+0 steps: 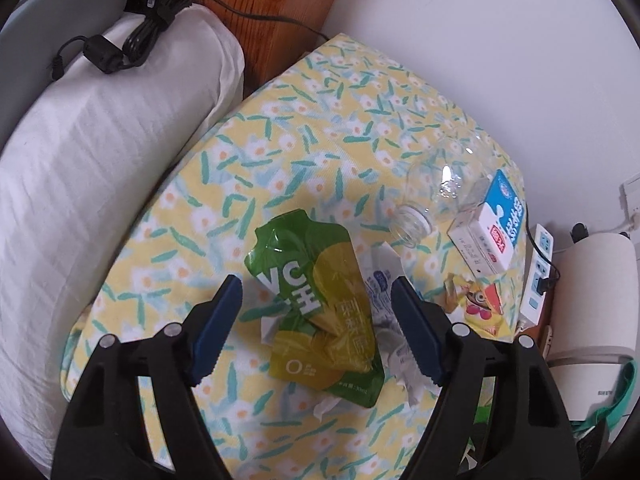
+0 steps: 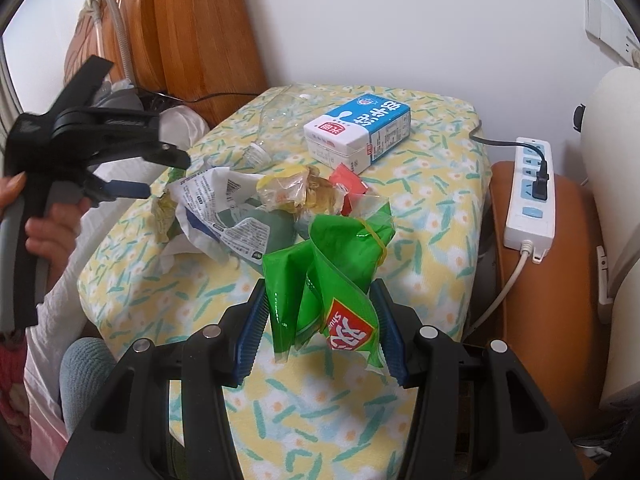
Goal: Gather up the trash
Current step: 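Grasp the green-and-yellow juice pouch with the left gripper and lift it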
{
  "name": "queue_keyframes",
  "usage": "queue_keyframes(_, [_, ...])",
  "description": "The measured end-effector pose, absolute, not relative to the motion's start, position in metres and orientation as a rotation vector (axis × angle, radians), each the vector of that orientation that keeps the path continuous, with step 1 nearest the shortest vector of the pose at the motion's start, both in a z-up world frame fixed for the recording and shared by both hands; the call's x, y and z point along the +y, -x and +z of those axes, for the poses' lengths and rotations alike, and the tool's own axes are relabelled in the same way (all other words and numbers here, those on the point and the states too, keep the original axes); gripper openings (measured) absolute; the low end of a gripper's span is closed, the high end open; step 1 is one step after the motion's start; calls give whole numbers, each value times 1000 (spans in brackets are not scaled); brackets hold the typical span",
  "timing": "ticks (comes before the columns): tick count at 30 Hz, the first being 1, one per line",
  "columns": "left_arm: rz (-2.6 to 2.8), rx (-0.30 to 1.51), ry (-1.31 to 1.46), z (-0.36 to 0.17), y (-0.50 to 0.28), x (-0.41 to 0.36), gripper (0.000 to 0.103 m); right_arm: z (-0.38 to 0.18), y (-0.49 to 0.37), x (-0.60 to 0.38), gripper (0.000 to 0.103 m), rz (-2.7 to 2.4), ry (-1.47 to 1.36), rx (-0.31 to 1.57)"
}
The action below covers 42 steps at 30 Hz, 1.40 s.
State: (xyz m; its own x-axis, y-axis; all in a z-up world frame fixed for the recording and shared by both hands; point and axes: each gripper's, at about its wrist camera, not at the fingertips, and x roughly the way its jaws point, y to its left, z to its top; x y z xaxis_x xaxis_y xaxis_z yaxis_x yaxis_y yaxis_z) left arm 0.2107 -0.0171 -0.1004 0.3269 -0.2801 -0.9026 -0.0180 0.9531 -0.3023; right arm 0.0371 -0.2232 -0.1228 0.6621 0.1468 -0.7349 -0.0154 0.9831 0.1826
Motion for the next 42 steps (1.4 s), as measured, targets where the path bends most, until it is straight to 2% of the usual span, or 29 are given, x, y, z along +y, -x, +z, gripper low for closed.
queue_keyframes(3, [-172, 1262, 280, -109, -217, -20, 73, -123, -37, -224, 52, 101, -175, 841])
queue_keyframes(8, [-178, 1296, 298, -120, -225, -22, 58, -125, -36, -225, 52, 106, -184, 843])
queue_keyframes(19, [-227, 1273, 319, -116, -223, -19, 50, -126, -35, -227, 52, 105, -196, 845])
queue_keyframes(42, [-535, 1030, 354, -79, -191, -22, 49, -124, -31, -223, 52, 93, -187, 843])
